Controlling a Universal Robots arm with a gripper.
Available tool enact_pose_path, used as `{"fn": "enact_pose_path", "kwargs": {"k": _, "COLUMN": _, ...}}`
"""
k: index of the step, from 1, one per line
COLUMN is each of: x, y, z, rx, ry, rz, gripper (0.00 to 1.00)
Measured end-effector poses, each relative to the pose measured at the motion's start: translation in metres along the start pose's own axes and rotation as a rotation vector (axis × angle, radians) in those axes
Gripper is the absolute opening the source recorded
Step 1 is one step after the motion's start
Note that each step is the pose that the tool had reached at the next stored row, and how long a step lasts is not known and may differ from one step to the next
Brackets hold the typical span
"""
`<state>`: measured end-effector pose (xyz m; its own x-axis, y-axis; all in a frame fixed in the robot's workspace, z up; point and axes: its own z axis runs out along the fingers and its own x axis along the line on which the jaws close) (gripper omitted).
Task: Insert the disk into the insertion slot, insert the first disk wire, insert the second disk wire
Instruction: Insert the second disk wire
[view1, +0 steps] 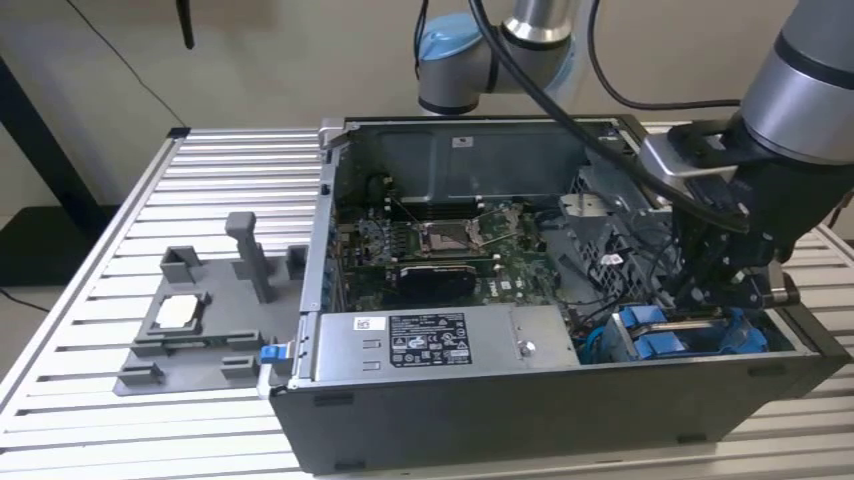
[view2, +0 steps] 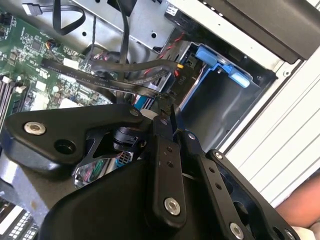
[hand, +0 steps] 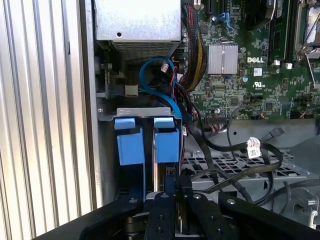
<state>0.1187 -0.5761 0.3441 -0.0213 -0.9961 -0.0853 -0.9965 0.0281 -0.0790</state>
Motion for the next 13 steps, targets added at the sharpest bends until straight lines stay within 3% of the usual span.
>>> {"fn": "enact_pose_path", "kwargs": {"k": 13, "x": 0.0013, "y": -0.0008, "z": 0.0034, "rx": -0.0041, "ry": 0.0002, "rz": 0.000, "gripper": 0.16}}
